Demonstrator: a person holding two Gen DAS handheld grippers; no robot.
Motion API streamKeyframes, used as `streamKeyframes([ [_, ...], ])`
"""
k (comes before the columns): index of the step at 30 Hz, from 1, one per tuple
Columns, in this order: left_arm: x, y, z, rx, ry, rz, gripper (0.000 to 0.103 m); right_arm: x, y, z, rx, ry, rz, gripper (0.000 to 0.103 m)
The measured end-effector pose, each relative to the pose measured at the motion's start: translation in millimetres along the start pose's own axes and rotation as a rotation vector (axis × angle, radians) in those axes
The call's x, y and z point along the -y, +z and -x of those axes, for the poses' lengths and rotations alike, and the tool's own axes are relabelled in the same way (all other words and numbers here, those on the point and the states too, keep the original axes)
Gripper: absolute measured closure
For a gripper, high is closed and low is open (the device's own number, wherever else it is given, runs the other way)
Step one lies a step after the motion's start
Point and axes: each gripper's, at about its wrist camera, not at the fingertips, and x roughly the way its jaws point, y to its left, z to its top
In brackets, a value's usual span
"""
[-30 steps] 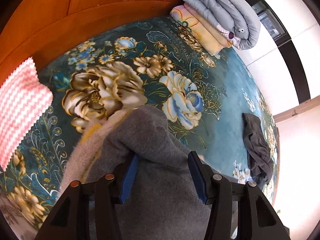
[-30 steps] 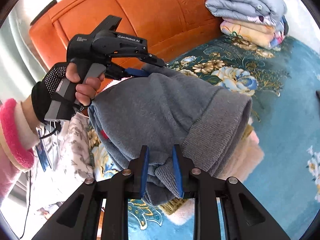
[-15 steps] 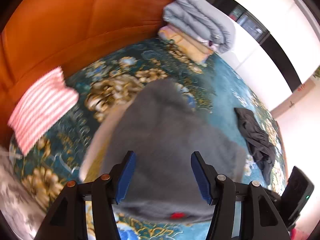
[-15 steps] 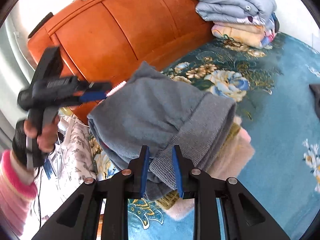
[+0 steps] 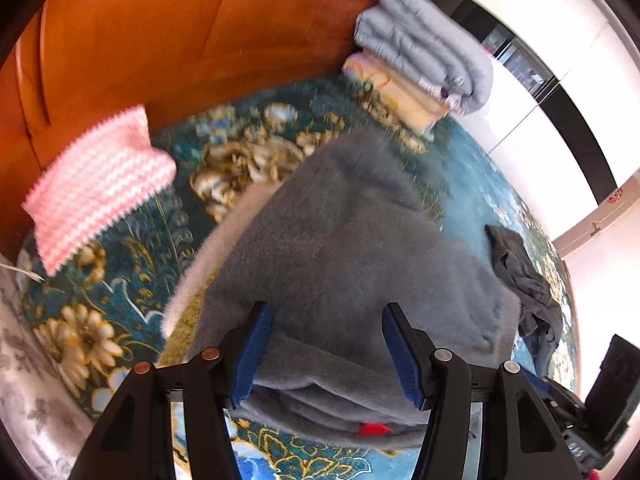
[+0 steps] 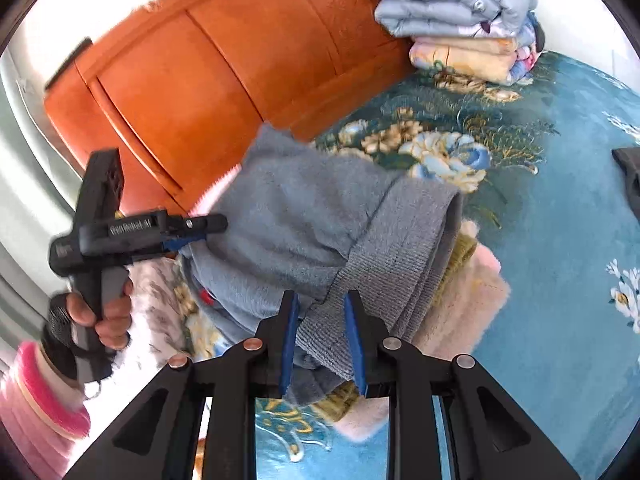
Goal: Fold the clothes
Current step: 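Carry the folded sweatshirt with both grippers onto the yellow and pink stack, then open both grippers and withdraw from the stacked sweatshirt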
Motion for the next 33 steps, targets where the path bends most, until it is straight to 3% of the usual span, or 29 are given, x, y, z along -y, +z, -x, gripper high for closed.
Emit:
streamKeyframes([
  [4,12.0,-14.1,25.2,0.074,0.018,-0.015,0.039,-3.8,-9.0,21.9,0.042,-0.006,-0.014,0.072],
  [8,21.9,-45.0,31.3,0.097,0.049,-0.009,0.039,2.6,-29.9,22.8,0.025,-0.029,-0.064,0.071],
  [18,34.7,-110.0,-1.3,0.044,0.158,0.007,0.036,7.6,-68.1,1.5,-0.026,-0.141,-0.089,0.07],
  [22,37.1,-119.1,-9.4,0.045,0.154,0.03,0.027,3.5,-73.8,-9.9,-0.032,-0.166,-0.068,0.068],
  [25,36.5,-121.7,-14.0,0.047,0.153,0.04,0.022,-1.6,-75.7,-16.2,-0.03,-0.174,-0.041,0.057],
  [27,35.1,-122.3,-16.0,0.051,0.144,0.046,0.018,-5.9,-76.6,-19.5,-0.024,-0.186,-0.013,0.055],
  [29,33.8,-124.6,-16.4,0.065,0.142,0.052,0.01,-7.6,-77.3,-22.5,-0.016,-0.202,0.007,0.052],
  [30,33.4,-126.2,-16.1,0.073,0.142,0.054,0.001,-7.6,-77.4,-24.0,-0.016,-0.204,0.011,0.051],
  [33,31.1,-129.3,-18.3,0.083,0.139,0.066,0.0,-6.2,-78.4,-29.3,-0.019,-0.206,0.017,0.049],
])
